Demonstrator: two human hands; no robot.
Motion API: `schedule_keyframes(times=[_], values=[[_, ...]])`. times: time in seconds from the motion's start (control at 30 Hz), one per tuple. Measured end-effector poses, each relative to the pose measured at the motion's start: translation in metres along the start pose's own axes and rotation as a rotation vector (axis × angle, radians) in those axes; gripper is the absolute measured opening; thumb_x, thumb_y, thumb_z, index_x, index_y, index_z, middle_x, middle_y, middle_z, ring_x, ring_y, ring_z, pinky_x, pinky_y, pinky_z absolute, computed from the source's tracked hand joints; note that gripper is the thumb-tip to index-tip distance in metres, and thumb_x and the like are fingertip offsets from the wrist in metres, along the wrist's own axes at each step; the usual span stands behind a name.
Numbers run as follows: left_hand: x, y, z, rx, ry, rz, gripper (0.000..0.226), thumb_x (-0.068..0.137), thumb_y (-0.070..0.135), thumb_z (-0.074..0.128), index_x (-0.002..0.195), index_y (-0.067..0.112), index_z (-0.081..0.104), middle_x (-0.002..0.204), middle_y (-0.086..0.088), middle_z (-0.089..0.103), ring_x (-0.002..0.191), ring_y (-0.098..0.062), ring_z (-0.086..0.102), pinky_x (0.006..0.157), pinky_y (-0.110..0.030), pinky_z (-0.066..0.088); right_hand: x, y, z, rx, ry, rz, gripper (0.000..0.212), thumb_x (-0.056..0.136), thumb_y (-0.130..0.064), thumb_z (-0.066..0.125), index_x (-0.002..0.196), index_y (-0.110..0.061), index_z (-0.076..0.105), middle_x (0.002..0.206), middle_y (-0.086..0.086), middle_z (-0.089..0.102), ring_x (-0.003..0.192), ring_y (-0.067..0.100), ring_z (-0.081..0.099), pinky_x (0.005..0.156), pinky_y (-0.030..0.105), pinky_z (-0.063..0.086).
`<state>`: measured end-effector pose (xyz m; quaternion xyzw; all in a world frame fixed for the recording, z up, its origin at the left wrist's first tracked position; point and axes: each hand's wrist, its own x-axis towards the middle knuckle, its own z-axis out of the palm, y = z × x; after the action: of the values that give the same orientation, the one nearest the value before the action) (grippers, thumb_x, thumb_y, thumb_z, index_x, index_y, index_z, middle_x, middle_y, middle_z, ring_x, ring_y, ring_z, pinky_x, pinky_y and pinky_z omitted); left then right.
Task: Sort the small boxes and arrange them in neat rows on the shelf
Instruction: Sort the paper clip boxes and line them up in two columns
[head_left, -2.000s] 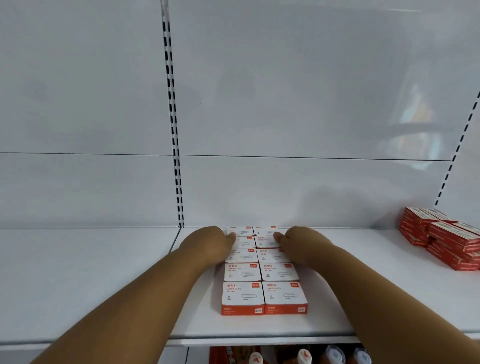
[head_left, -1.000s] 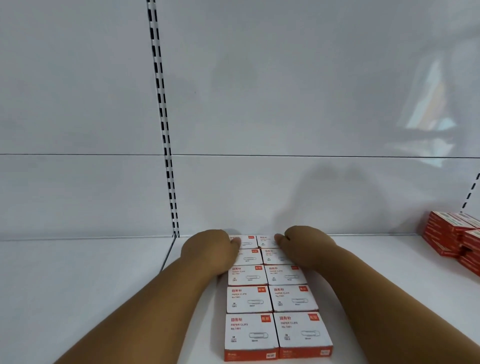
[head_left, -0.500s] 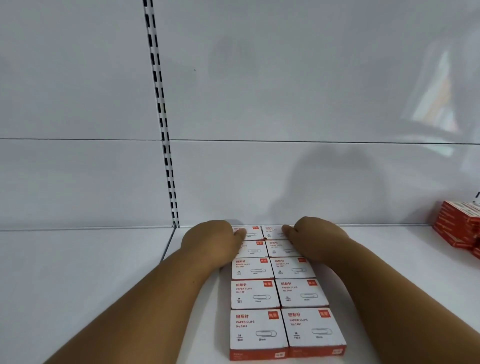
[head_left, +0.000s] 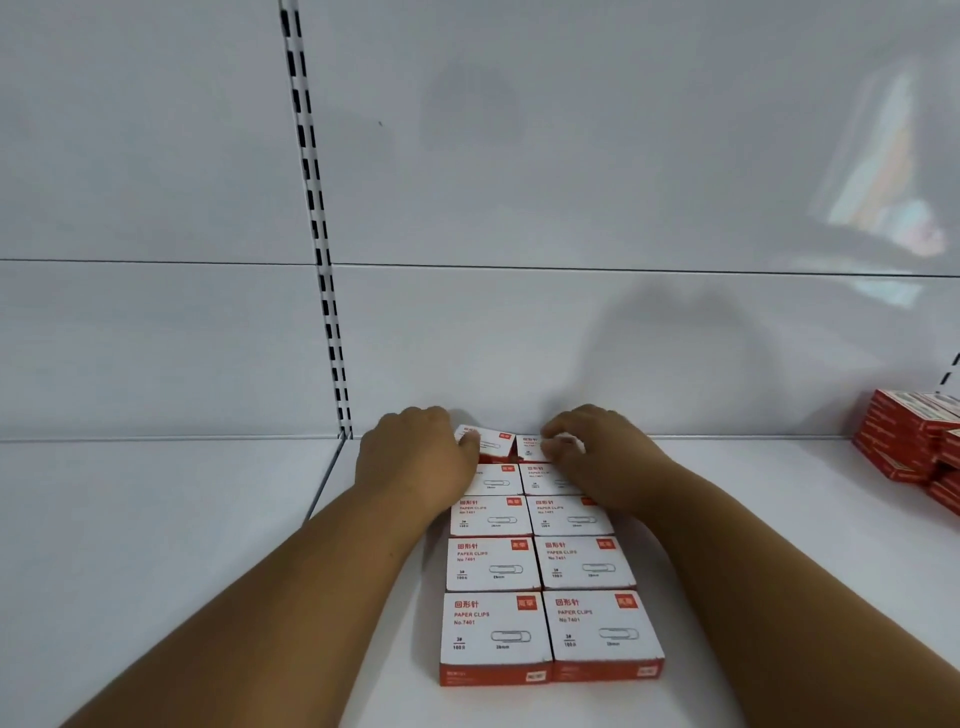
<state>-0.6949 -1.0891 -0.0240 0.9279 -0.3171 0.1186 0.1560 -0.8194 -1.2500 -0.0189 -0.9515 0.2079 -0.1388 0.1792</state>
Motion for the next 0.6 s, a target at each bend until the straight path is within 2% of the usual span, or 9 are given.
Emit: schedule_keyframes(times=[0.1,0.17,0.2,0.27,0.37,0.47,0.6], values=[[0.0041,-0.0045,0.0051,-0.210,-0.043,0.051,0.027,0.096,0.041,0.049,0.115,0.026,0.059,0.118,0.001,0.061,0.107,-0.022,0.056,0.089,-0.040,0.049,-0.0021,-0.0026,-0.0013,0.056,-0.015,-0.003,0.028,0.097,-0.037,0.052,0.120,-0.025,0.063,0.113,-0.007,0.060,0.102,0.010,0.053,0.086,0.024,0.041],[0.0041,-0.0043,0.0061,-0.304,-0.119,0.140,0.032,0.098,0.032,0.051,0.128,0.030,0.061,0.133,0.005,0.057,0.120,-0.019,0.052,0.102,-0.036,0.043,-0.0035,-0.0029,-0.0028,0.065,-0.010,-0.010,0.028,0.096,-0.037,0.054,0.120,-0.025,0.063,0.106,-0.012,0.058,0.098,0.008,0.053,0.084,0.024,0.042],[0.0033,-0.0037,0.0046,-0.319,-0.135,0.161,0.032,0.098,0.029,0.051,0.129,0.029,0.062,0.134,0.006,0.057,0.121,-0.017,0.052,0.102,-0.031,0.041,-0.0036,-0.0028,-0.0032,0.074,-0.010,-0.013,0.027,0.096,-0.036,0.055,0.119,-0.026,0.063,0.103,-0.014,0.056,0.096,0.008,0.053,0.084,0.025,0.045],[0.0024,-0.0034,0.0033,-0.327,-0.120,0.164,0.028,0.098,0.028,0.053,0.124,0.028,0.066,0.127,0.005,0.059,0.113,-0.014,0.055,0.092,-0.024,0.039,-0.0033,-0.0027,-0.0034,0.099,-0.016,-0.017,0.025,0.095,-0.036,0.056,0.116,-0.026,0.065,0.100,-0.015,0.056,0.096,0.008,0.055,0.085,0.028,0.049],[0.0021,-0.0060,0.0038,-0.358,-0.098,0.155,0.020,0.097,0.028,0.055,0.112,0.029,0.069,0.114,0.005,0.059,0.096,-0.010,0.053,0.079,-0.021,0.035,-0.0017,-0.0017,-0.0031,0.113,-0.025,-0.019,0.021,0.094,-0.038,0.057,0.111,-0.028,0.066,0.100,-0.017,0.060,0.095,0.006,0.055,0.078,0.023,0.043],[0.0019,-0.0047,0.0043,-0.394,-0.101,0.162,0.014,0.096,0.026,0.057,0.104,0.026,0.069,0.108,0.007,0.060,0.096,-0.010,0.054,0.077,-0.021,0.036,-0.0004,-0.0005,-0.0018,0.146,-0.028,0.005,0.014,0.093,-0.039,0.060,0.101,-0.030,0.067,0.094,-0.020,0.060,0.090,0.005,0.056,0.071,0.022,0.041],[0.0028,-0.0013,0.0057,-0.512,-0.163,0.109,0.009,0.096,0.029,0.059,0.099,0.024,0.065,0.104,0.011,0.064,0.096,-0.009,0.058,0.075,-0.023,0.042,0.0010,-0.0005,-0.0011,0.146,-0.014,-0.002,0.012,0.091,-0.038,0.063,0.092,-0.027,0.068,0.091,-0.015,0.063,0.088,0.007,0.057,0.070,0.023,0.045]])
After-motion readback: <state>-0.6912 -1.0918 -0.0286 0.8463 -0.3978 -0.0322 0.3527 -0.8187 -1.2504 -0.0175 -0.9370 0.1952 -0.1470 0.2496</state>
